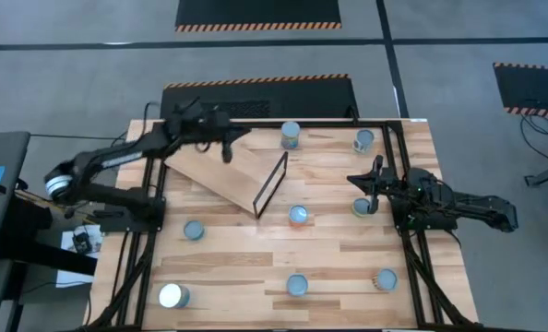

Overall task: Pick and place cans onto a shelf
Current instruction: Put the top canned cherries on the shelf

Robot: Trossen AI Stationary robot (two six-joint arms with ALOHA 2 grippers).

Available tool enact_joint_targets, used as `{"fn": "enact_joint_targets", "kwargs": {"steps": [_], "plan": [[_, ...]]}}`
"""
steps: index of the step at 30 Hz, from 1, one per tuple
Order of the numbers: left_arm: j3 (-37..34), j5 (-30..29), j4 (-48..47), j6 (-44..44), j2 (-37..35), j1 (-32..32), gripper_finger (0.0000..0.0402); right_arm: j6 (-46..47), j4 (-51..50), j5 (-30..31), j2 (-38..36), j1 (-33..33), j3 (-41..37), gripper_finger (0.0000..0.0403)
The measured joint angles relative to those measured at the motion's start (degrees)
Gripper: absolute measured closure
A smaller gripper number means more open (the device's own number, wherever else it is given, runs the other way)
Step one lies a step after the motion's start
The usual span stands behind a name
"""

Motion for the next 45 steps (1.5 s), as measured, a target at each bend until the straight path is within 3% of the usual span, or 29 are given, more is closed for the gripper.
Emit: {"fn": "enact_joint_targets", "kwargs": {"steps": [6,17,24,33,45], "plan": [[11.2,4.6,-7.2,0.1,13.7,3.0,0.0401,0.0,0.0,0.0,0.0,0.0,0.0,0.0386],[29.7,2.0,-21.4,-6.6,32.0,5.8,0.0399,0.0,0.0,0.0,0.0,0.0,0.0,0.0386],[37.9,-0.1,-23.6,-12.4,41.2,6.5,0.0349,0.0,0.0,0.0,0.0,0.0,0.0,0.0386],[41.9,-0.5,-25.4,-10.7,46.8,5.6,0.0273,0.0,0.0,0.0,0.0,0.0,0.0,0.0386],[42.0,0.0,-22.2,-11.6,47.5,4.9,0.0254,0.0,0.0,0.0,0.0,0.0,0.0,0.0386]]}}
